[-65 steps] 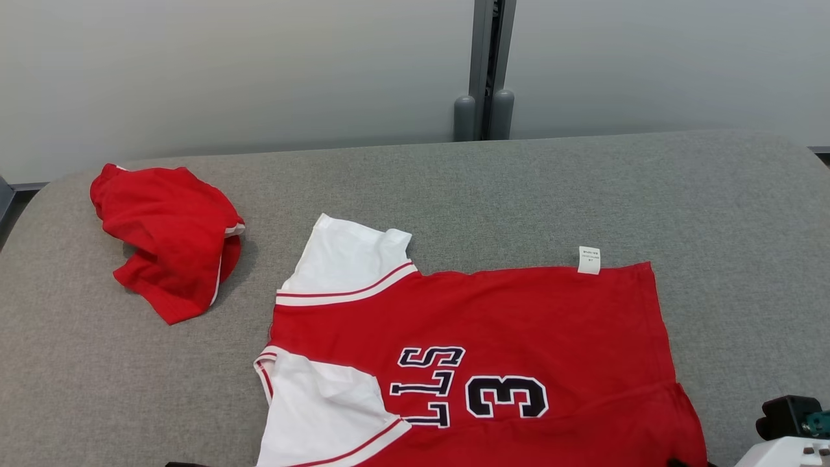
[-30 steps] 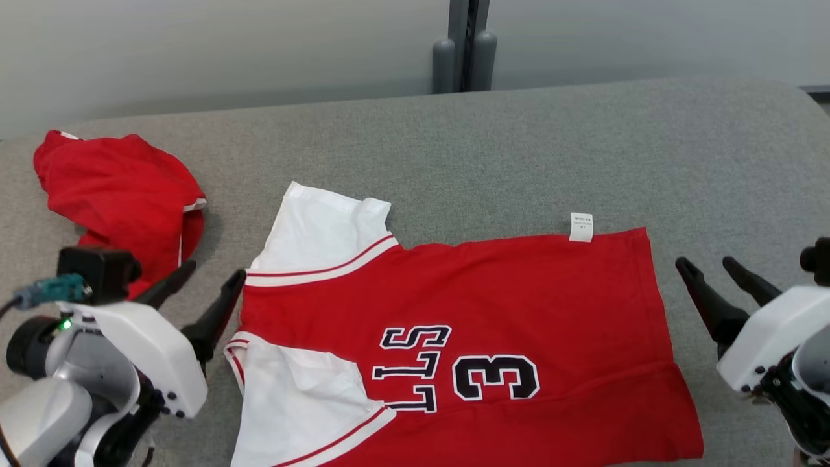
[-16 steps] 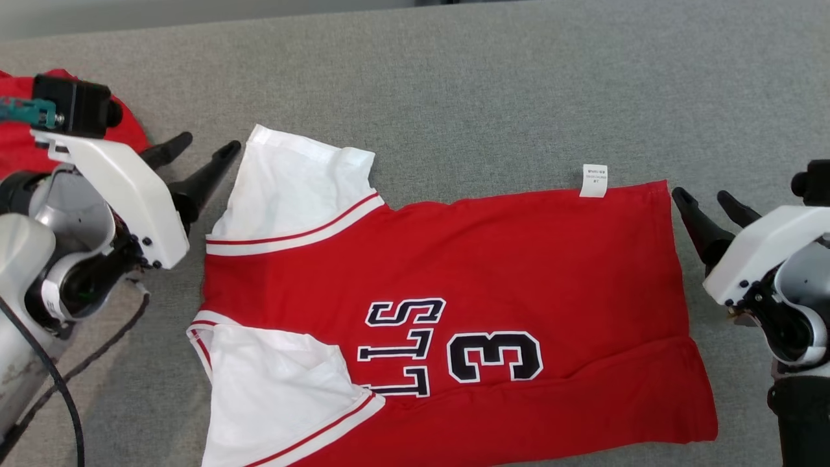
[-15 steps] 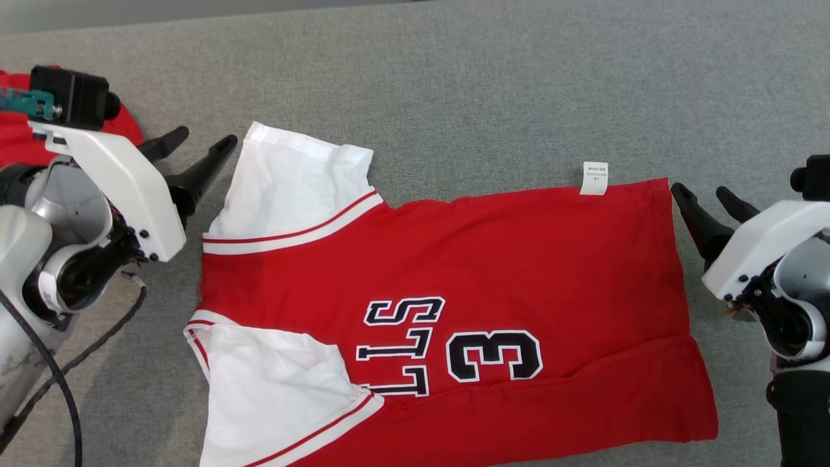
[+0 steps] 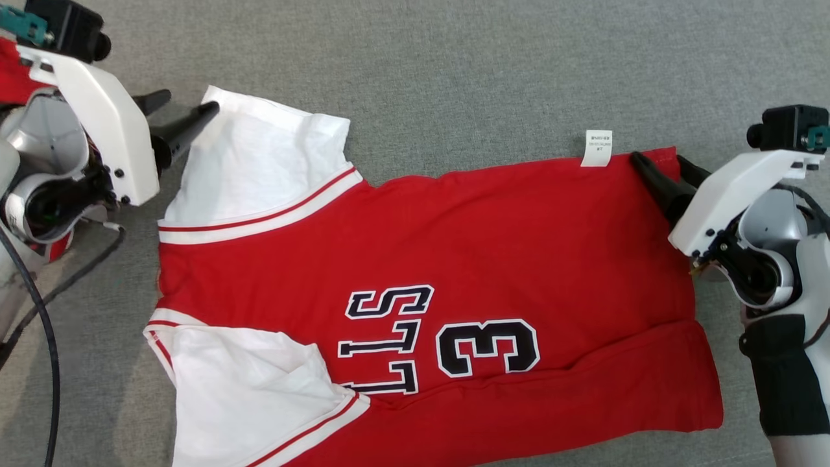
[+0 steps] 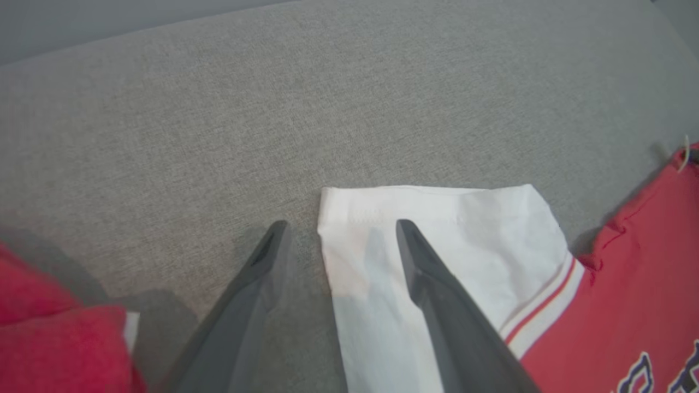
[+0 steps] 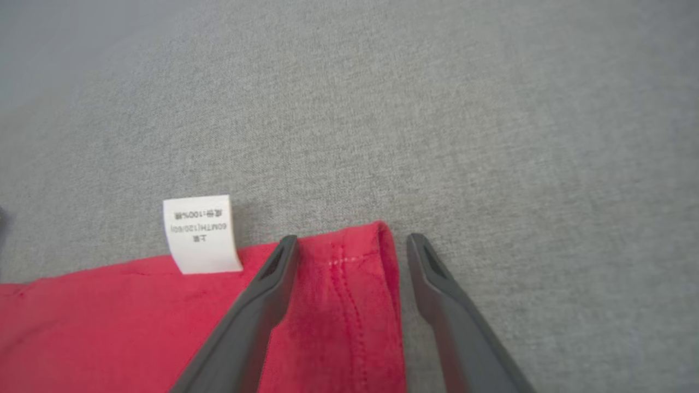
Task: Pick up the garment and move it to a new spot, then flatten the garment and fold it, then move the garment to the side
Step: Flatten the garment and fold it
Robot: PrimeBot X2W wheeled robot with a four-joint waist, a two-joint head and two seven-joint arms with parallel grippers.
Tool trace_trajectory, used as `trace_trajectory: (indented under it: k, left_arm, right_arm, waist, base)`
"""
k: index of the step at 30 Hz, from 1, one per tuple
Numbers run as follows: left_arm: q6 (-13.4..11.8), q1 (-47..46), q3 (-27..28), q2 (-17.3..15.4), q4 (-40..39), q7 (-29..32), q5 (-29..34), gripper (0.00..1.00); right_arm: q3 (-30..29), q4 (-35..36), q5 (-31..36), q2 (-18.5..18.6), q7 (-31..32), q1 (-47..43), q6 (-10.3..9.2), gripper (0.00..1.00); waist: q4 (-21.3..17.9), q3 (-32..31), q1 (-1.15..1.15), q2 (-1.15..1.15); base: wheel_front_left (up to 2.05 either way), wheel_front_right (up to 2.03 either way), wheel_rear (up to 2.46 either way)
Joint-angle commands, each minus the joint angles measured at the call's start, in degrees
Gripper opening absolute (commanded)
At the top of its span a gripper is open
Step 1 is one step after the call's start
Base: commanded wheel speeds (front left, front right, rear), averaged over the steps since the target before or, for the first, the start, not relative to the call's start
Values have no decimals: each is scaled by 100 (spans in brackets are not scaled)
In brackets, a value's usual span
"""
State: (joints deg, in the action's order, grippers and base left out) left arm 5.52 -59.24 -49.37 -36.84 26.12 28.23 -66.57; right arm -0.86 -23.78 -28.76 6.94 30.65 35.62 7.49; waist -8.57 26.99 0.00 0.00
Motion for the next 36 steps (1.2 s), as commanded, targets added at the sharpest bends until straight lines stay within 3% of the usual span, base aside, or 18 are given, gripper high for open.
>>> trace_trajectory:
  k: [1, 12, 18, 19, 20, 21, 22, 23, 24, 25, 26, 27, 36]
  left_arm:
    - [65, -154, -18, 57, 142, 29, -12, 100]
    - [169, -545, -218, 274, 927, 75, 118, 100]
    - [194, -591, -320, 436, 1119, 168, -110, 100]
    - [195, -598, -347, 447, 1059, 142, -135, 100]
    - [196, -613, -365, 444, 1018, 128, -171, 100]
    - [197, -625, -390, 428, 986, 133, -201, 100]
    - [197, -639, -423, 414, 954, 153, -239, 77]
    - [197, -647, -452, 404, 920, 171, -285, 43]
    - [198, -659, -475, 394, 897, 189, -312, 13]
    - [198, -672, -499, 387, 877, 191, -336, 0]
    - [198, -686, -517, 380, 862, 192, -351, 0]
    - [198, -701, -525, 371, 854, 175, -374, 0]
    - [200, -728, -602, 318, 811, -12, -627, 0]
  right_arm:
    - [109, -117, -98, 14, -19, 89, 3, 100]
    - [602, -507, -431, 28, -32, 261, 3, 100]
    - [822, -607, -589, 33, -44, 308, 3, 100]
    - [841, -622, -606, 39, -62, 313, 3, 98]
    - [860, -639, -626, 41, -73, 312, 3, 90]
    - [887, -653, -631, 41, -75, 304, 3, 74]
    - [914, -669, -649, 38, -72, 296, 3, 74]
    - [938, -689, -677, 34, -65, 300, 3, 46]
    - [957, -706, -695, 37, -64, 306, 3, 34]
    - [974, -721, -714, 48, -68, 314, 3, 30]
    - [982, -734, -726, 67, -65, 322, 3, 13]
    - [989, -745, -736, 89, -80, 329, 3, 2]
    - [1122, -756, -860, 242, -278, 322, 3, 0]
  waist:
    - [-42, 77, 0, 0]
    - [-158, 201, 0, 0]
    - [-179, 289, 0, 0]
    - [-177, 300, 0, 0]
    - [-173, 307, 0, 0]
    - [-169, 313, 0, 0]
    - [-166, 318, 0, 0]
    - [-163, 322, 0, 0]
    - [-159, 325, 0, 0]
    - [-155, 327, 0, 0]
    - [-151, 326, 0, 0]
    - [-146, 324, 0, 0]
    - [-87, 165, 0, 0]
  base:
    - [0, 0, 0]
    - [0, 0, 0]
    - [0, 0, 0]
    - [0, 0, 0]
    - [0, 0, 0]
    - [0, 0, 0]
    - [0, 0, 0]
    - [0, 0, 0]
    - [0, 0, 0]
    - [0, 0, 0]
    - [0, 0, 0]
    - [0, 0, 0]
    - [0, 0, 0]
